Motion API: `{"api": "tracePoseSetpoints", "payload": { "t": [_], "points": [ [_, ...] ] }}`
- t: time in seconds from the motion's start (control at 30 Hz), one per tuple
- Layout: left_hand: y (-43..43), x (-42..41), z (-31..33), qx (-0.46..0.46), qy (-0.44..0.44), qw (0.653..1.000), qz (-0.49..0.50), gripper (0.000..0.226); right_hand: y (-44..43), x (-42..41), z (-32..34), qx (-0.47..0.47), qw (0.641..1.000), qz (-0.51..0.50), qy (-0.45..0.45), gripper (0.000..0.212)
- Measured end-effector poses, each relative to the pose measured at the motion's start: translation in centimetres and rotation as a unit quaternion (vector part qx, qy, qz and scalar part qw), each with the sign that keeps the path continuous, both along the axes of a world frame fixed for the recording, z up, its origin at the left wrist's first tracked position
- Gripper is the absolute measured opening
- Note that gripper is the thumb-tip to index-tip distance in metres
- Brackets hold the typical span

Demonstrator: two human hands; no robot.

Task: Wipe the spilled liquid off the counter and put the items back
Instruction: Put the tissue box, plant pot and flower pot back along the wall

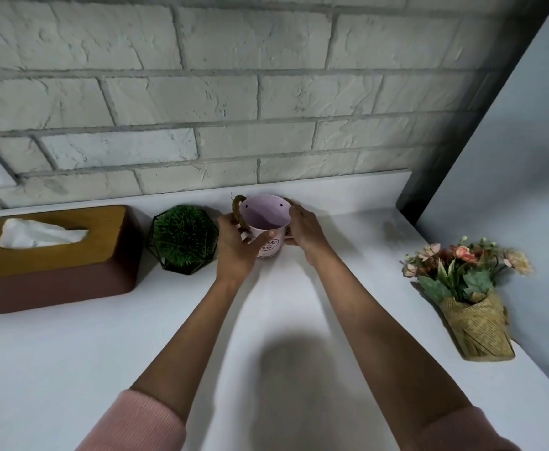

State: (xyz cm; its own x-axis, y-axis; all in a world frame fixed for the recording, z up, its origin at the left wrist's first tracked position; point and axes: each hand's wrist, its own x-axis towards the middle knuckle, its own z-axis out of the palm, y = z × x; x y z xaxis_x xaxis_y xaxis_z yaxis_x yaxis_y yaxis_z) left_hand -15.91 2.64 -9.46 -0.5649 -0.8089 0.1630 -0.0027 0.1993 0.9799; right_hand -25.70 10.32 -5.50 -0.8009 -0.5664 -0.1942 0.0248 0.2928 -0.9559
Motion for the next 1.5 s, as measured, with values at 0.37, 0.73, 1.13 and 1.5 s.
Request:
{"api": "tracePoseSetpoints", "payload": {
  "t": [0.37,0.73,1.13,1.5],
  "points": [
    [0.2,-0.1,-1.3,-0.009,-0.007,1.000,0.019,0.062,-0.3,-0.6,-0.7,0.002,0.999,0.024,0.024,0.039],
    [9.2,1.5,-0.8,-0.064,-0.074,0.994,0.056,0.080,10.5,-2.4,2.8,0.026,0.968,-0.084,0.236,0.029],
    [23.7,-5.2,1.1,-0.013,-0.150,0.964,-0.221,0.074,27.6,-6.3,3.4,0.155,0.925,-0.290,0.190,0.034],
    [29.6,-8.2,0.2,0.064,-0.258,0.919,-0.291,0.067,31.3,-6.7,0.5,0.219,0.968,-0.117,-0.027,0.043]
  ]
}}
